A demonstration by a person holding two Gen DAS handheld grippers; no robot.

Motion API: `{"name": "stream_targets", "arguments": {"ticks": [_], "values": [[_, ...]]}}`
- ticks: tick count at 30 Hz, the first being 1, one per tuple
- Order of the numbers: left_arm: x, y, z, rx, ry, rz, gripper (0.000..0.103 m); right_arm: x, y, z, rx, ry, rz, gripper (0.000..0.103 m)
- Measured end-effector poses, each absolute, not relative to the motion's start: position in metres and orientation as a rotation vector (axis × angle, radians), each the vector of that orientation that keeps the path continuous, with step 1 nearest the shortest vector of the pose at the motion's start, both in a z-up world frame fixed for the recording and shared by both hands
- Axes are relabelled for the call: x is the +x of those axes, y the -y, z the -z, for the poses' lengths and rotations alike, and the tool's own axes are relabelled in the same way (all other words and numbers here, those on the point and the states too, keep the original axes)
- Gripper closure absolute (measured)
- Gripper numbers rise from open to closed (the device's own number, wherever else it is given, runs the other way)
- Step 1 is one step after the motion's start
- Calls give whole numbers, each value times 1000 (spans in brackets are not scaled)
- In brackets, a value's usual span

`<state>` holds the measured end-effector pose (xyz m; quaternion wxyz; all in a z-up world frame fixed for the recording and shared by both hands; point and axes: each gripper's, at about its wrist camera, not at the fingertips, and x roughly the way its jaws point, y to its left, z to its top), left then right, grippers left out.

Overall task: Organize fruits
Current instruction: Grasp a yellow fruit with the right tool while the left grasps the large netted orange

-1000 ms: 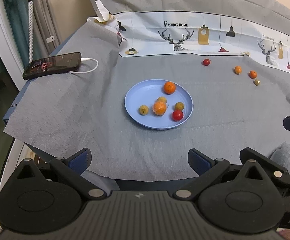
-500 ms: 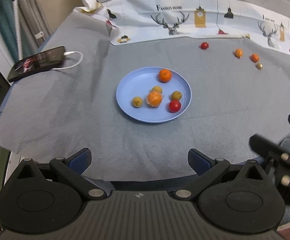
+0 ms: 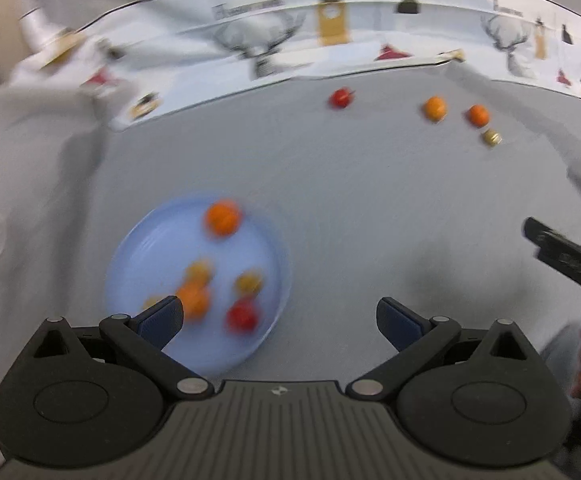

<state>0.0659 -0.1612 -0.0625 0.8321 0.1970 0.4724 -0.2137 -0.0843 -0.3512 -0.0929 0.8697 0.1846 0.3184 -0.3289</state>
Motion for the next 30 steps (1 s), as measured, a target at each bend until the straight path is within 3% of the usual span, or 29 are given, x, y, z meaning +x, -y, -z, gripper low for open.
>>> {"name": "stream_targets", "arguments": {"ticks": [13, 16, 23, 24, 25, 26, 27, 28, 30], "values": [[196, 423, 148, 509, -889, 711, 0, 48, 519, 189, 342, -686, 788, 1], [211, 461, 170, 530, -876, 774, 0, 66, 526, 204, 186, -693, 822, 1], [234, 500, 212, 582, -937, 729, 1, 65, 533, 205, 208, -671, 818, 1], [232, 498, 210, 576, -925, 727, 11, 66, 533, 204, 203, -673, 821, 1], [229, 496, 207, 572, -907, 737, 22, 64, 531, 203, 202, -673, 821, 6], [224, 495, 203, 569, -902, 767, 56, 63, 528, 201, 200, -668, 819, 26], [220, 497, 199, 583, -901, 768, 66, 63, 523, 198, 182, -661, 805, 46], [216, 497, 196, 597, -885, 756, 66, 65, 517, 196, 153, -662, 786, 75], [208, 492, 188, 603, -852, 770, 66, 66, 510, 196, 122, -665, 781, 77]]}}
